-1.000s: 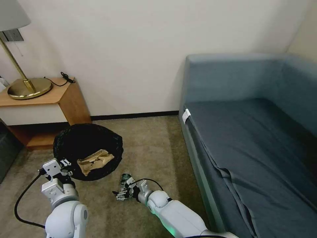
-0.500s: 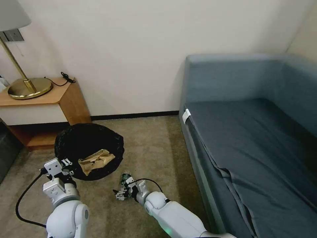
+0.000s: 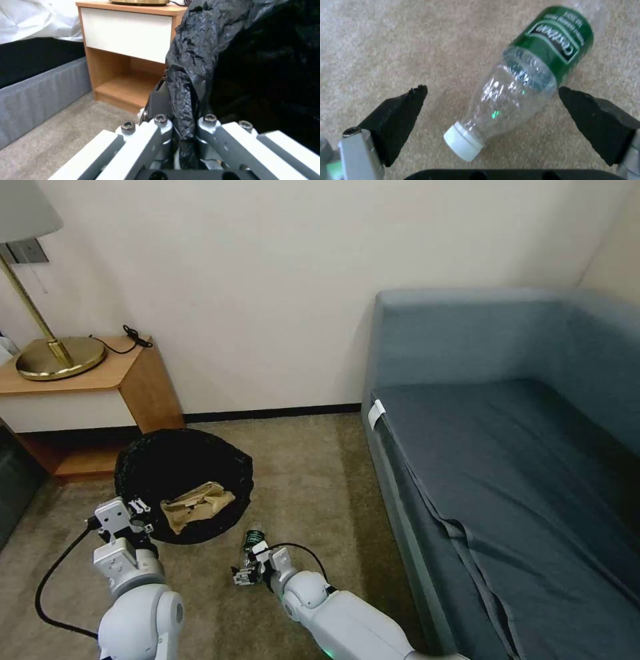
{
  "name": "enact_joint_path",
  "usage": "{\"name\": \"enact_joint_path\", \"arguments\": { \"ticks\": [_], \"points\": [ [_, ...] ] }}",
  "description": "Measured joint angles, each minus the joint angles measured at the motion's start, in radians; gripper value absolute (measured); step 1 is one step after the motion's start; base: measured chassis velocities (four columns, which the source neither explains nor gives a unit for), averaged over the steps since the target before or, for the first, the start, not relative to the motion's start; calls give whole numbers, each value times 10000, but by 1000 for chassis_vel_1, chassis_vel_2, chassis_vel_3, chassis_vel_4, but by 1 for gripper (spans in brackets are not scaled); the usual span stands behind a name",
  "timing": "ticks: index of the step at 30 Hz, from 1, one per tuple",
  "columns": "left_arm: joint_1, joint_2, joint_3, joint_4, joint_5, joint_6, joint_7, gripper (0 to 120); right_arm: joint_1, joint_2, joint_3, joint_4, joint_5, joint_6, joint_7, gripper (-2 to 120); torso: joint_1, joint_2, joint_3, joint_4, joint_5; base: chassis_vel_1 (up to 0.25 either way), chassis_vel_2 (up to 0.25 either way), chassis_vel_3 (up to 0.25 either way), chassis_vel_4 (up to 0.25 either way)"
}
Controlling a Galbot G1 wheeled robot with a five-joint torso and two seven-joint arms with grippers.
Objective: Pick up the trash bin, then pick up the garbage on the floor and place it into the trash bin.
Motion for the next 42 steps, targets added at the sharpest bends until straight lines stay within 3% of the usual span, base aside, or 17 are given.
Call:
{"name": "enact_joint_path", "arguments": {
  "ticks": [13, 42],
  "points": [
    [26, 0, 88, -75, 156, -7, -57, 4, -433, 0, 26, -180, 20, -15, -513, 100, 0, 0, -1, 0, 0, 0, 0, 0, 0],
    [-40, 0, 105, 18, 134, -7, -73, 4, -314, 0, 361, -25, -383, 91, -449, 100, 0, 0, 0, 0, 1, 0, 0, 0, 0]
  ]
}}
